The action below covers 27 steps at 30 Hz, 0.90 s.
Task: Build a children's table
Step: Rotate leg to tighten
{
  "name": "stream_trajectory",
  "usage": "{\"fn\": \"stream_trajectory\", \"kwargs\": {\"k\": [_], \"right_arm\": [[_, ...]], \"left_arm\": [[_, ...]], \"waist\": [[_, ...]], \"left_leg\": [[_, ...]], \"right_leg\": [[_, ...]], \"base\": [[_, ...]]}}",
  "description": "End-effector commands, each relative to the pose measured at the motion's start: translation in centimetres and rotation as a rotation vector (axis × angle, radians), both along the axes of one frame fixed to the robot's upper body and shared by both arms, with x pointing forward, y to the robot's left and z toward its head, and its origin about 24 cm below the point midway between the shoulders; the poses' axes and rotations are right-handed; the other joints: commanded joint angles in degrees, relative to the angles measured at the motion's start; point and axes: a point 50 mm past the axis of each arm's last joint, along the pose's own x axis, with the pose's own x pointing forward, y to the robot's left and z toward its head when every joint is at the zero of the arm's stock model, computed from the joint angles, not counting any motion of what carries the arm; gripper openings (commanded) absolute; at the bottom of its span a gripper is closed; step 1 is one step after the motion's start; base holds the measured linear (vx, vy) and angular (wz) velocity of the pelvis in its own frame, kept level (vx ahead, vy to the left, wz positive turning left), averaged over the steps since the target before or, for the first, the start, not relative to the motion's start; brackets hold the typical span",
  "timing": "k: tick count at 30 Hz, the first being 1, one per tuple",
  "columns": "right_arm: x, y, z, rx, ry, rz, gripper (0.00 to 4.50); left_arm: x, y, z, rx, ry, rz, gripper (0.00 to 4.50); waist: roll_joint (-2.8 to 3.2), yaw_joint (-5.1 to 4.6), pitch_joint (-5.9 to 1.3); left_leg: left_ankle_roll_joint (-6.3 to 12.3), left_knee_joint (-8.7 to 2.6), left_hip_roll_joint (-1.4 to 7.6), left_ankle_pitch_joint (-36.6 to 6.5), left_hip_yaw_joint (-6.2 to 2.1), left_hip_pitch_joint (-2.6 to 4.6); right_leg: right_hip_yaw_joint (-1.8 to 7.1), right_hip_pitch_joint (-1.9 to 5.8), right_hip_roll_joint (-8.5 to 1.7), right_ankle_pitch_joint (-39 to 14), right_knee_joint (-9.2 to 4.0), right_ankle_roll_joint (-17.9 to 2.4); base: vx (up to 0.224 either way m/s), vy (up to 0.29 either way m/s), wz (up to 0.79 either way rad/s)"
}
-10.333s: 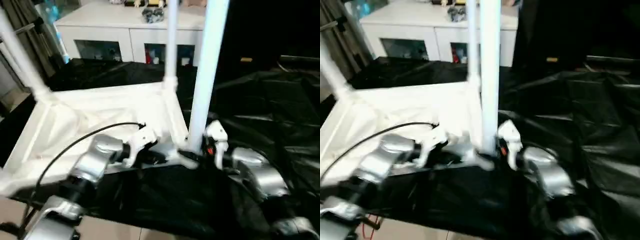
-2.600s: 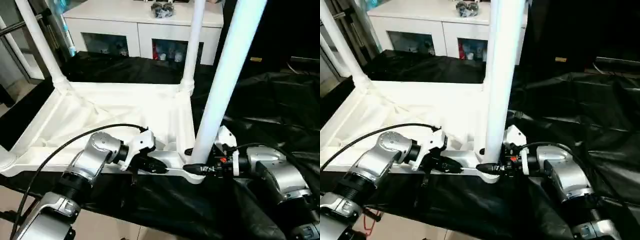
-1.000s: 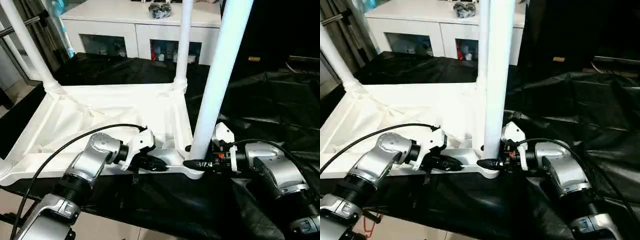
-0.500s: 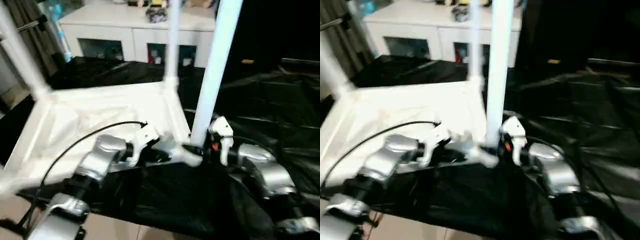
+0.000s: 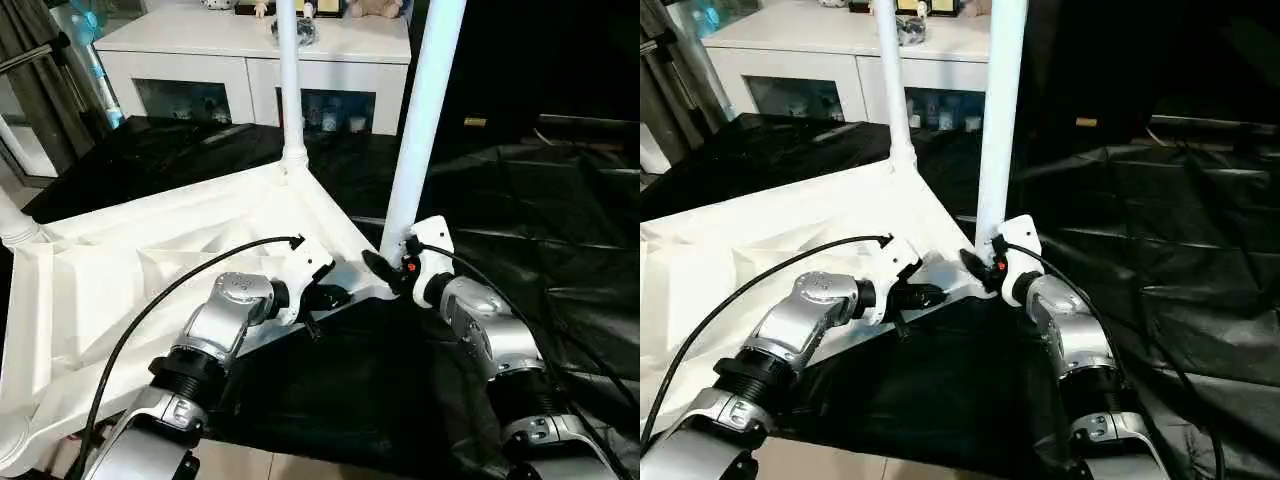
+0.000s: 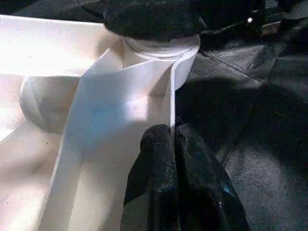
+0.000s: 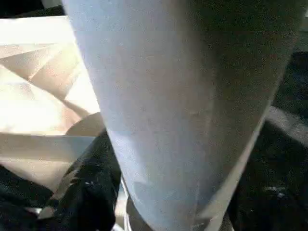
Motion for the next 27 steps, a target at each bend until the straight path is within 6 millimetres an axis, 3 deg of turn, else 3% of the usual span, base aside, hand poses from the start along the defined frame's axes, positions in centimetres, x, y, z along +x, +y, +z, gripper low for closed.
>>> {"fn": "stream_trajectory", "kwargs": {"k": [1, 3, 4, 6, 7, 10, 11, 13, 16, 17, 21, 22, 25, 27], "right_arm": [[-2.4, 4.2, -2.4, 0.028, 0.126, 0.252, 2.89], [-2.7, 3.9, -2.1, 0.042, 0.115, 0.307, 2.89], [-3.4, 3.1, -1.5, 0.041, 0.093, 0.419, 2.89], [-4.3, 2.3, -1.1, 0.035, 0.090, 0.533, 2.89], [-4.7, 1.8, -1.0, 0.026, 0.095, 0.581, 2.89], [-5.6, 0.3, -1.1, 0.001, 0.140, 0.684, 2.89], [-5.9, -0.2, -1.0, -0.002, 0.166, 0.718, 2.89], [-6.2, -1.0, -0.9, -0.006, 0.204, 0.770, 2.89], [-6.2, -1.4, -0.6, -0.015, 0.220, 0.805, 2.89], [-6.3, -1.5, -0.6, -0.026, 0.230, 0.817, 2.89], [-6.3, -1.6, -0.7, -0.052, 0.245, 0.844, 2.56], [-6.3, -1.5, -0.7, -0.050, 0.246, 0.846, 2.46], [-6.4, -1.2, -0.7, -0.030, 0.258, 0.861, 2.26], [-6.6, -0.9, -0.8, -0.024, 0.262, 0.870, 2.22]], "left_arm": [[-0.2, -2.0, 1.0, -0.031, -0.054, -0.092, 0.00], [-0.3, -1.7, 1.1, -0.029, -0.057, -0.115, 0.00], [-0.3, -1.0, 1.4, -0.030, -0.064, -0.157, 0.00], [-0.3, -0.3, 1.7, -0.027, -0.074, -0.200, 0.00], [-0.4, 0.0, 1.8, -0.027, -0.073, -0.224, 0.00], [-0.7, 0.7, 1.8, -0.020, -0.058, -0.281, 0.00], [-0.8, 0.9, 1.8, -0.015, -0.053, -0.301, 0.00], [-0.9, 1.3, 2.0, -0.015, -0.045, -0.336, 0.00], [-0.9, 1.7, 2.2, -0.016, -0.041, -0.354, 0.00], [-0.9, 1.9, 2.2, -0.014, -0.037, -0.359, 0.00], [-1.0, 2.1, 1.9, -0.001, -0.027, -0.371, 0.00], [-1.0, 2.1, 1.8, -0.001, -0.026, -0.371, 0.00], [-1.1, 2.1, 1.9, -0.006, -0.024, -0.367, 0.00], [-1.1, 2.3, 1.8, -0.006, -0.023, -0.347, 0.00]], "waist": [[-0.13, 0.14, -1.82], [-0.29, 0.30, -1.90], [-0.69, 0.28, -1.96], [-0.50, 0.82, -2.35], [0.02, 0.89, -2.52], [-0.10, 1.21, -2.66], [0.06, 1.95, -2.61], [-0.67, 2.32, -2.61], [-0.23, 2.77, -2.44], [0.32, 2.91, -2.37], [0.09, 3.23, -2.35], [-0.27, 3.21, -2.40], [-0.44, 3.31, -2.50], [0.03, 3.26, -2.51]], "left_leg": [[1.39, -4.69, 1.84, -20.2, -0.68, -0.52], [1.93, -4.54, 1.88, -18.8, -0.54, -0.53], [2.29, -4.45, 1.88, -18.1, -0.37, -0.52], [4.37, -3.97, 1.95, -13.3, -0.17, -0.49], [5.35, -3.68, 2.01, -11.1, -0.04, -0.45], [7.21, -3.32, 1.92, -6.7, -0.02, -0.95], [8.07, -3.16, 2.11, -6.0, 0.11, -0.85], [8.16, -3.20, 2.26, -6.2, 0.21, -0.79], [7.27, -3.35, 2.43, -7.4, 0.18, -0.63], [6.03, -3.44, 2.47, -8.9, 0.16, -0.41], [4.95, -3.55, 2.35, -9.6, 0.11, -0.47], [4.92, -3.53, 2.35, -9.2, 0.11, -0.53], [5.43, -3.32, 2.25, -7.1, 0.13, -0.63], [5.61, -3.29, 2.24, -6.8, 0.12, -0.64]], "right_leg": [[2.16, 1.58, -2.75, -19.2, -4.80, -10.4], [2.18, 1.74, -2.73, -17.1, -4.57, -11.3], [2.24, 1.75, -2.70, -16.3, -4.56, -11.5], [2.30, 2.09, -2.73, -9.9, -3.94, -13.1], [2.25, 2.12, -2.59, -5.7, -3.58, -14.3], [1.94, 2.70, -2.50, 0.7, -2.76, -16.2], [1.83, 2.74, -2.53, 0.9, -2.59, -16.8], [1.83, 2.74, -2.64, -0.7, -2.60, -16.9], [1.88, 2.47, -2.78, -4.2, -2.76, -16.6], [1.95, 2.36, -2.71, -5.0, -2.96, -16.5], [2.01, 2.51, -2.82, -6.5, -2.99, -15.9], [2.01, 2.59, -2.81, -6.5, -2.94, -15.8], [2.02, 2.63, -2.81, -4.9, -2.69, -15.7], [1.97, 2.56, -2.76, -4.5, -2.71, -15.8]], "base": [[0.000, 0.000, 0.00], [0.000, 0.000, 0.00], [0.000, 0.000, 0.00], [0.027, -0.008, 0.04], [0.055, -0.017, 0.09], [0.000, 0.000, 0.00], [0.000, 0.000, 0.00], [0.000, 0.000, 0.00], [0.000, 0.000, 0.00], [0.000, 0.000, 0.00], [0.000, 0.000, 0.00], [0.000, 0.000, 0.00], [0.000, 0.000, 0.00], [0.000, 0.000, 0.00]]}}
